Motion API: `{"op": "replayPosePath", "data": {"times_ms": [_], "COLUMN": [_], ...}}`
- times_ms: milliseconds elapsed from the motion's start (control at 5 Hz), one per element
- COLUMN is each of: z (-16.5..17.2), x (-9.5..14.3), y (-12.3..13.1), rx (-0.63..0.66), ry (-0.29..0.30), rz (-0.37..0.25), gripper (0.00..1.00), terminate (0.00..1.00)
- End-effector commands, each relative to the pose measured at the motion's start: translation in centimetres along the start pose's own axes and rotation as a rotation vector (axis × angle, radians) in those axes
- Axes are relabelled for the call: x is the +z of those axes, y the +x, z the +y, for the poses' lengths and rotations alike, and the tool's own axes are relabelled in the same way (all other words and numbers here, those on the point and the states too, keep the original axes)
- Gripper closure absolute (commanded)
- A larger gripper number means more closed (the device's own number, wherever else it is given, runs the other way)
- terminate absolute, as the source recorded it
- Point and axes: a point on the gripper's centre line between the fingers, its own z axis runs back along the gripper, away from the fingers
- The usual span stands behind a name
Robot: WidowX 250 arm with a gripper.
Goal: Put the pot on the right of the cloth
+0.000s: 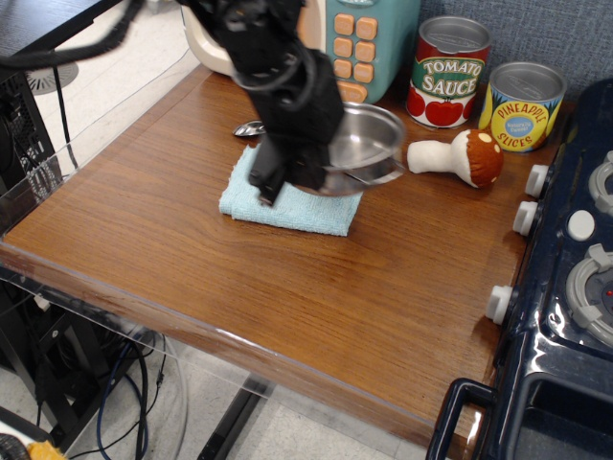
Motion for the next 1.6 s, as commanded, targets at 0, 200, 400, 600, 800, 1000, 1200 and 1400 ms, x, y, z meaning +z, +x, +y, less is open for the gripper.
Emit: {"op": "replayPosePath", "data": {"times_ms": [0,200,400,600,800,1000,1200,1400], "z": [-0.8,-1.2,-1.1,-1.0,-0.7,-0.4,0.2,1.3], "x": [-3.5,-4.9,-5.2,-5.0,-4.2,-3.7,-2.8,0.0], "y": [5.2,6.4,6.0,5.7,5.3,5.0,5.0,4.4], "rx": [-0.150,-0.203,-0.185,-0.155,-0.131,-0.113,-0.104,-0.062], "ry": [-0.038,-0.055,-0.060,-0.058,-0.030,-0.015,-0.003,0.008], "rz": [-0.108,-0.105,-0.080,-0.016,-0.009,-0.008,-0.017,-0.011], "gripper": [1.00,1.00,1.00,0.00,0.00,0.00,0.00,0.00], "terminate": [0.00,0.00,0.00,0.00,0.00,0.00,0.00,0.00]}}
